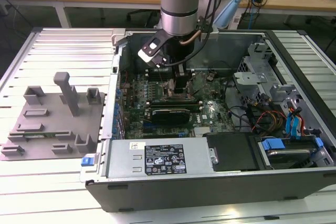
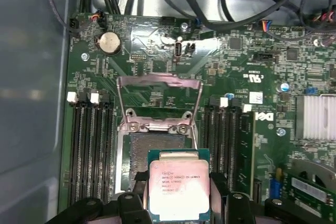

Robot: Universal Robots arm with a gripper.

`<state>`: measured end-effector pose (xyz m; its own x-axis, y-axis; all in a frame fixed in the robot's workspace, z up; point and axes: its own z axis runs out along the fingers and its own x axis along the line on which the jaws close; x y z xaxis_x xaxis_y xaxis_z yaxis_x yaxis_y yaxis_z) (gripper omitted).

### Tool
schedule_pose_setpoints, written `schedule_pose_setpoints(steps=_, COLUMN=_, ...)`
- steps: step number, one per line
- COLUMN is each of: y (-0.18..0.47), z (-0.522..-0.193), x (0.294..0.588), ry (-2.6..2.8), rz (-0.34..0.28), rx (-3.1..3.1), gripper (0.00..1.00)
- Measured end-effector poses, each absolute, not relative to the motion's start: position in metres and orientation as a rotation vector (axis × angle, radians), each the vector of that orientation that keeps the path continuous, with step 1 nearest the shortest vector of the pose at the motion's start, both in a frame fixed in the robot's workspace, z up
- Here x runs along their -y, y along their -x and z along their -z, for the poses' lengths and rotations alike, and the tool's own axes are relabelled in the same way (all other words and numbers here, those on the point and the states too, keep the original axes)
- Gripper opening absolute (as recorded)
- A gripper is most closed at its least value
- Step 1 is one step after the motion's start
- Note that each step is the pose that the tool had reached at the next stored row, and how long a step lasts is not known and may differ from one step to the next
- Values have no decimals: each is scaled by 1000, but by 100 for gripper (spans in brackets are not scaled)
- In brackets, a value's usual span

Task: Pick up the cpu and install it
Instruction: 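Place the cpu into insertion slot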

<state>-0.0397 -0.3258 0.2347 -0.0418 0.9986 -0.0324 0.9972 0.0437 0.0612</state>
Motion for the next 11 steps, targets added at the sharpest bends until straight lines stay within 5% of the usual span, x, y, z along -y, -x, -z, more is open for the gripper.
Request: schedule_pose_setpoints(steps=11, y=39, z=-216, x=323, ry=-2161, rz=-32, rx=-2188, gripper=55)
